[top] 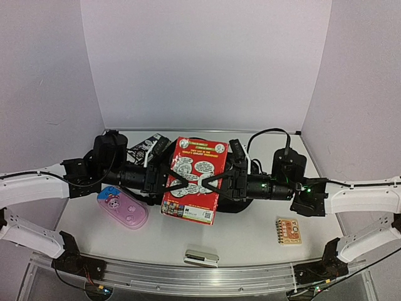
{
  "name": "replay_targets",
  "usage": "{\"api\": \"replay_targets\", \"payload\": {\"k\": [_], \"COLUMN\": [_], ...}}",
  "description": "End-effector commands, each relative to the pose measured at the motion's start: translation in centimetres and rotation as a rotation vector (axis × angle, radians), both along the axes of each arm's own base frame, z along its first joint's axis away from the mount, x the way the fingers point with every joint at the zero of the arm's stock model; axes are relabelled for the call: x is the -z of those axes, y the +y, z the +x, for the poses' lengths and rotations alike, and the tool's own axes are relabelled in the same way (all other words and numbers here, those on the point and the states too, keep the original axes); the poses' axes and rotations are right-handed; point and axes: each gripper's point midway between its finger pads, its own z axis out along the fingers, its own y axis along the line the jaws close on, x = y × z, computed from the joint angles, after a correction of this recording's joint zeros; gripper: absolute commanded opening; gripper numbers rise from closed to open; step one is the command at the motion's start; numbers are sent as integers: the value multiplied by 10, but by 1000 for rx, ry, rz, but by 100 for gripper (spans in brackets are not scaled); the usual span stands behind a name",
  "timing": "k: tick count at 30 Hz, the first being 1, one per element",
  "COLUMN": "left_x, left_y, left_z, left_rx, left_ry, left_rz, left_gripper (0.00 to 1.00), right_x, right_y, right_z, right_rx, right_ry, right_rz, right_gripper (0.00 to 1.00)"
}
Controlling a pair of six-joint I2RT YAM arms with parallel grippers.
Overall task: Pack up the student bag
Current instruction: Pick up the book from the center of the board.
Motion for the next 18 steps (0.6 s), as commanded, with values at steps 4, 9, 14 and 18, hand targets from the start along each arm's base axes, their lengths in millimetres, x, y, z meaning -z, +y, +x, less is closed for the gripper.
{"api": "replay_targets", "payload": {"k": [4, 9, 14, 18], "left_x": [-50, -51, -55, -62], "left_y": [-8, -2, -6, -14], "left_z": [-10, -9, -11, -12], "left_rx": [89, 58, 83, 125], "left_ry": [-75, -81, -77, -83], "left_rz": [-176, -194, -222, -248], "left_gripper": [40, 8, 0, 0], "right_x": [-37, -35, -38, -42], "right_y": [-2, -3, 9, 21], "right_z": [0, 5, 1, 0], "right_rx": [4, 30, -28, -67], "right_ry": [-78, -76, -82, -90], "right_rz": [117, 112, 110, 113], "right_gripper": [0, 11, 26, 31]}}
